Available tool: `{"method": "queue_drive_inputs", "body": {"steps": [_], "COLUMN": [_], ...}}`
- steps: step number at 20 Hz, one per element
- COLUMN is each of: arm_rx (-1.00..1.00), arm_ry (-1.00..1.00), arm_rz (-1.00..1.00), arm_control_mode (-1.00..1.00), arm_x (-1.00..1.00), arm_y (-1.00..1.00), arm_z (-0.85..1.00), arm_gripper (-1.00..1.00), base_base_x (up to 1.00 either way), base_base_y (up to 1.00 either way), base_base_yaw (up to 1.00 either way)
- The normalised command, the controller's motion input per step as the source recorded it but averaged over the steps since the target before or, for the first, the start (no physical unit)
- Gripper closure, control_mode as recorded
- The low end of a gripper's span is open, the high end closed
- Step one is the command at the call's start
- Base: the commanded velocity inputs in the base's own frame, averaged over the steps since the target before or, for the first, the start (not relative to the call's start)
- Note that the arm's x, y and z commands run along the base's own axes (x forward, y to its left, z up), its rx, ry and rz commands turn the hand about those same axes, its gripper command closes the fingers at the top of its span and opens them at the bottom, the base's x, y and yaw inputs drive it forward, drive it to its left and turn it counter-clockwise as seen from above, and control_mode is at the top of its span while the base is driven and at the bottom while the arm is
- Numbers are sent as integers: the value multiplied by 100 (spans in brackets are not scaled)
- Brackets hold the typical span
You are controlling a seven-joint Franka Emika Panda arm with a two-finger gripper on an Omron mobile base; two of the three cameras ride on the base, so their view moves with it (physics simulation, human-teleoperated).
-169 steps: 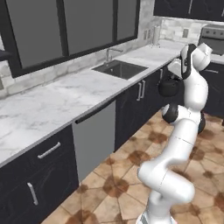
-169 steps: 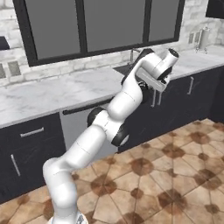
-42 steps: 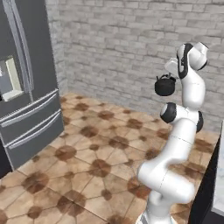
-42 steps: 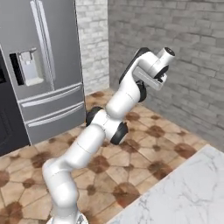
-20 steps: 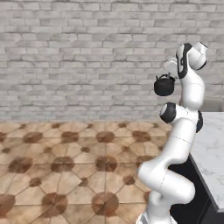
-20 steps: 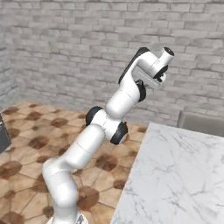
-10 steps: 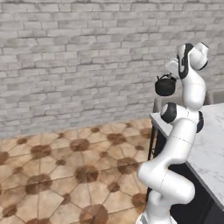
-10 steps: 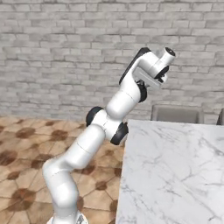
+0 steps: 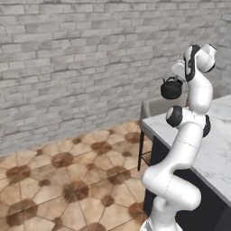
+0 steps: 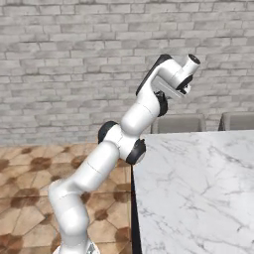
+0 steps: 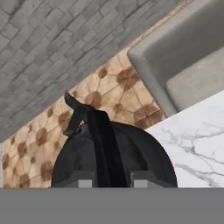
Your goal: The kettle is done boiling. Turn off the stove, then wait for 300 timesteps before moving the kettle to the dining table.
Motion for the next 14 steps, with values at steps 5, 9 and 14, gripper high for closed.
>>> {"method": "queue_drive_inputs", "body": {"steps": [5,9,14], "arm_rx": [0,0,0], "arm_ry": [0,0,0], "arm_rz": [0,0,0], "arm_control_mode": [100,100,100], "arm_x": [0,0,0], "arm_y": [0,0,0], "arm_z": [0,0,0], "arm_gripper": [100,100,100], "base_base_x": [33,30,25], "base_base_y": [-41,-52,-55], "base_base_yaw": [-48,-47,-48]}}
